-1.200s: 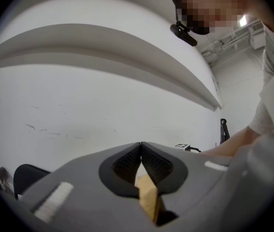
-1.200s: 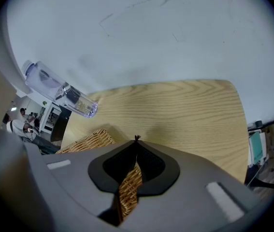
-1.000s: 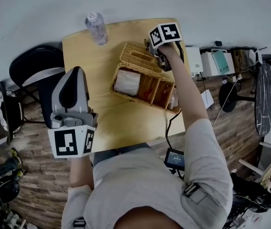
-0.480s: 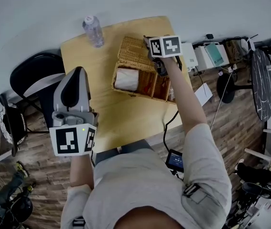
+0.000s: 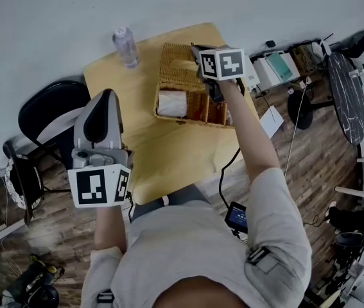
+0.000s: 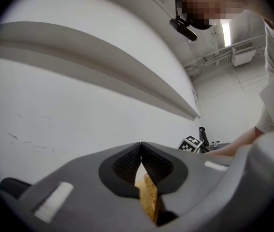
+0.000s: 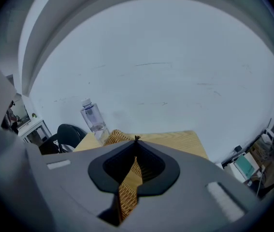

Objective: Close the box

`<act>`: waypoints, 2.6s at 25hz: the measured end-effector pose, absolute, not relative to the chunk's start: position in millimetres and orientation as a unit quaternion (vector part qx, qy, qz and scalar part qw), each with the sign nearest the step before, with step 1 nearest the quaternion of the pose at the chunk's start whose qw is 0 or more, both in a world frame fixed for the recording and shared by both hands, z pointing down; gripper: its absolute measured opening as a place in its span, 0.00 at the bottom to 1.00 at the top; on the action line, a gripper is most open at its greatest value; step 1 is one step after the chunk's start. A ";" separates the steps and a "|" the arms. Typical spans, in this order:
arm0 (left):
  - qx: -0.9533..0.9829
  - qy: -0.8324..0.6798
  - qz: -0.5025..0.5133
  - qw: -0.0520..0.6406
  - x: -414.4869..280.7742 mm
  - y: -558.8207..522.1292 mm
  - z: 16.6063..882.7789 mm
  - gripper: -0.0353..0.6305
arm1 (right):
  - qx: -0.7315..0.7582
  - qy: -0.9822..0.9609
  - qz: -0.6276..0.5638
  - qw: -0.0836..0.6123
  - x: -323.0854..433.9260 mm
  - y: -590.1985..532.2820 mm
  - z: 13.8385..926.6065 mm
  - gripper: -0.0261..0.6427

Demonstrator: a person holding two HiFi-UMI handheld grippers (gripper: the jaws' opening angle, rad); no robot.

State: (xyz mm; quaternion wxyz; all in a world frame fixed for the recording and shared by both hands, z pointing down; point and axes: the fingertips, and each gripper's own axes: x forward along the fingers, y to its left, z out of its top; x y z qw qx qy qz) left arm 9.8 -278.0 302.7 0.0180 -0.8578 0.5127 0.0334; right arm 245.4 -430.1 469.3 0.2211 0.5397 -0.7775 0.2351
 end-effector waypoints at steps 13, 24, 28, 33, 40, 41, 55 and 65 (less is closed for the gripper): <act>-0.876 0.479 0.052 0.028 -7.7 -253.5 284.5 0.14 | 0.562 -0.773 0.213 0.202 229.8 -380.2 426.4 0.06; -0.888 0.454 0.062 0.029 -19.2 -231.6 277.4 0.14 | 0.582 -0.765 0.201 0.188 217.1 -334.6 411.4 0.06; -0.893 0.445 0.065 0.028 -23.2 -225.2 277.4 0.14 | 0.589 -0.760 0.200 0.186 211.3 -319.7 411.6 0.06; -0.898 0.434 0.066 0.028 -27.7 -217.2 276.9 0.14 | 0.599 -0.754 0.196 0.184 203.5 -302.7 412.9 0.06; -0.904 0.421 0.065 0.027 -31.2 -207.5 280.1 0.14 | 0.611 -0.745 0.203 0.175 198.5 -279.4 422.6 0.06; -0.905 0.420 0.065 0.027 -31.8 -206.7 280.5 0.14 | 0.613 -0.744 0.203 0.173 197.9 -277.0 423.6 0.06; -0.910 0.409 0.059 0.023 -41.6 -198.5 285.9 0.14 | 0.636 -0.725 0.209 0.161 188.2 -246.6 451.3 0.06; -0.912 0.406 0.055 0.021 -45.9 -197.6 290.3 0.14 | 0.641 -0.715 0.222 0.167 182.7 -232.5 478.5 0.06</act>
